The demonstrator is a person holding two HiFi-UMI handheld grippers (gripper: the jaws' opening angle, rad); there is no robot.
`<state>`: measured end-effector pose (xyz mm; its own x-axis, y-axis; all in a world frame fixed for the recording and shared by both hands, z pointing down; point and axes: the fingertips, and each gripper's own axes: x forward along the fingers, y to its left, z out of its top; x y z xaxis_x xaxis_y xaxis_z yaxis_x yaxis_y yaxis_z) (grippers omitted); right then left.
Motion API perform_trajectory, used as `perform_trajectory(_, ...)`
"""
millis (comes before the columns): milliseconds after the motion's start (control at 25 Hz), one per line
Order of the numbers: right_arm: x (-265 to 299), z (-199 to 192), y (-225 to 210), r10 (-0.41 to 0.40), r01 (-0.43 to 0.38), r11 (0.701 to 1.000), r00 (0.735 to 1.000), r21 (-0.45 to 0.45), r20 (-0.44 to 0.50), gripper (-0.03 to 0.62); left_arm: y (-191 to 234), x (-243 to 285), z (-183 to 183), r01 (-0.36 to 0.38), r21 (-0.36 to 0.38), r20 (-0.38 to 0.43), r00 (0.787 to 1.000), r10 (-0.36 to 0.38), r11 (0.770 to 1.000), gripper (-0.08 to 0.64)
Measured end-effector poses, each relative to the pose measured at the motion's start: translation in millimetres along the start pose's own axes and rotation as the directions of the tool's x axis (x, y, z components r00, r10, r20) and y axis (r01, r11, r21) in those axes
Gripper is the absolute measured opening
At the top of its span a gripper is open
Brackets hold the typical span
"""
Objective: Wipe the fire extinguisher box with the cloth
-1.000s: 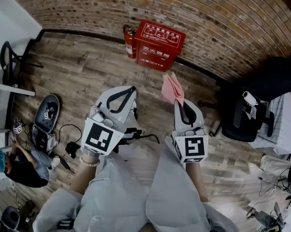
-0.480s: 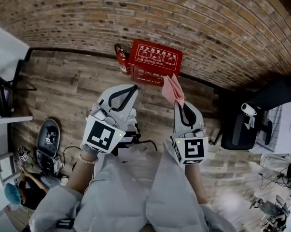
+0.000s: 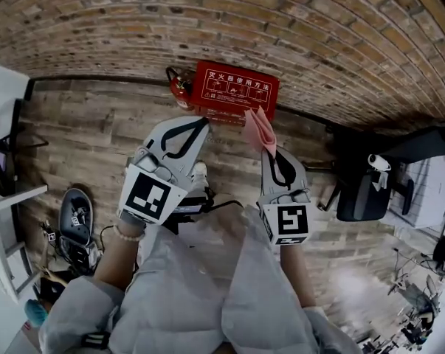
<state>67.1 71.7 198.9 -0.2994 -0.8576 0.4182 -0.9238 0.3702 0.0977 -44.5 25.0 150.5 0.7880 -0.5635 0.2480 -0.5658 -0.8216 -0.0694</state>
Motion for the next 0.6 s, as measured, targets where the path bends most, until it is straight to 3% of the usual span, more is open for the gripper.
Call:
perform_trajectory(160, 17, -3, 3, 0.025, -0.025, 1.0, 0.999, -0.005, -0.035, 0.021, 15, 8, -10, -0.016, -0.066, 0.0, 1.0, 0.016, 0.998, -0.005)
perform_trajectory(320, 35, -10, 5, 0.071, -0.071, 0.997, 0.996, -0.002, -0.059, 0.021, 15, 19, -21, 0.014, -0.033, -0.024, 1.0, -0.015, 0.999, -0.005)
perform_trajectory(600, 63, -30, 9, 0.173, -0.175, 0.985, 0.981, -0.011, -0.093, 0.021, 13, 38, -59, -0.009, -0.016, -0.12, 0.993, 0.007, 1.0, -0.005)
